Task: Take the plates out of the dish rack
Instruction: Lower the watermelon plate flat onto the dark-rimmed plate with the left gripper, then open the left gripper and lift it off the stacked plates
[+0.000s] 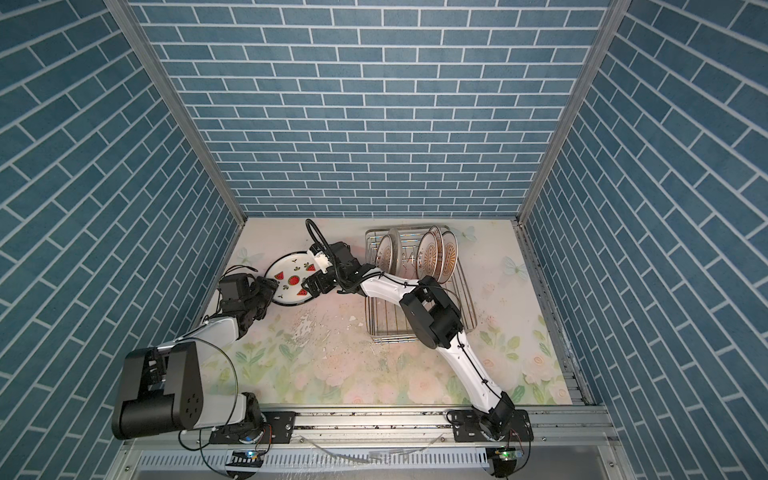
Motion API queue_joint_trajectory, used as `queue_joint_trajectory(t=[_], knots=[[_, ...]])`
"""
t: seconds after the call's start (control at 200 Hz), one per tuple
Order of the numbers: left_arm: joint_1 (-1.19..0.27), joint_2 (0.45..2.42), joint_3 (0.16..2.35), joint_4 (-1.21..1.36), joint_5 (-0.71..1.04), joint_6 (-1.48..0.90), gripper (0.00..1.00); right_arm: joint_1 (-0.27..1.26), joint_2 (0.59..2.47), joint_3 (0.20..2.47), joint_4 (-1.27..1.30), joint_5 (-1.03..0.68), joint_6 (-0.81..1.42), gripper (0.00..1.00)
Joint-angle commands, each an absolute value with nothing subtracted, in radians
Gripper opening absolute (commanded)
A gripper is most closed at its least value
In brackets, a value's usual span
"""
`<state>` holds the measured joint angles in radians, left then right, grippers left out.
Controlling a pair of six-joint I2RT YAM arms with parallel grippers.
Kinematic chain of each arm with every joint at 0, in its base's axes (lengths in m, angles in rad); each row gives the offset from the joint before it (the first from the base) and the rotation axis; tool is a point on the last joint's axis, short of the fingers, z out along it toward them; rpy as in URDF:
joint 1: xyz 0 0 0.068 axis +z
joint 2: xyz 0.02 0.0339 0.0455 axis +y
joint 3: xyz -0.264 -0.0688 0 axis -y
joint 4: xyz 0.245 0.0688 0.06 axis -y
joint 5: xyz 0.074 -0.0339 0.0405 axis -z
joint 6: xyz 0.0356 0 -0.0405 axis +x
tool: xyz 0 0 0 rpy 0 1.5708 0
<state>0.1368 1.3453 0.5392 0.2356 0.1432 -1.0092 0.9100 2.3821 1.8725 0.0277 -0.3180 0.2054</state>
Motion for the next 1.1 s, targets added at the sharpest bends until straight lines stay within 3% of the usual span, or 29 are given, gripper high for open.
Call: queue_joint_trajectory(t=[0.0,0.1,0.43,0.705,1.096], knots=[[0.132,1.282,0.538,0.206,0.102,-0.993,0.89,0.919,2.293,1.86,0.024,-0.322,0.202,0.99],[0.127,1.231,0.536,0.186,0.104,-0.985,0.99,0.925,2.261,1.847,0.006,-0.298,0.18,0.99],[0.002,0.982,0.484,0.157,0.059,-0.882,1.0,0.955,2.052,1.662,0.009,-0.158,0.123,0.99],[-0.124,0.791,0.427,0.255,0.178,-0.787,1.0,0.963,1.814,1.423,0.076,-0.094,0.151,0.99],[-0.315,0.69,0.36,0.417,0.253,-0.779,1.0,0.963,1.437,1.11,0.062,0.17,0.178,0.99]])
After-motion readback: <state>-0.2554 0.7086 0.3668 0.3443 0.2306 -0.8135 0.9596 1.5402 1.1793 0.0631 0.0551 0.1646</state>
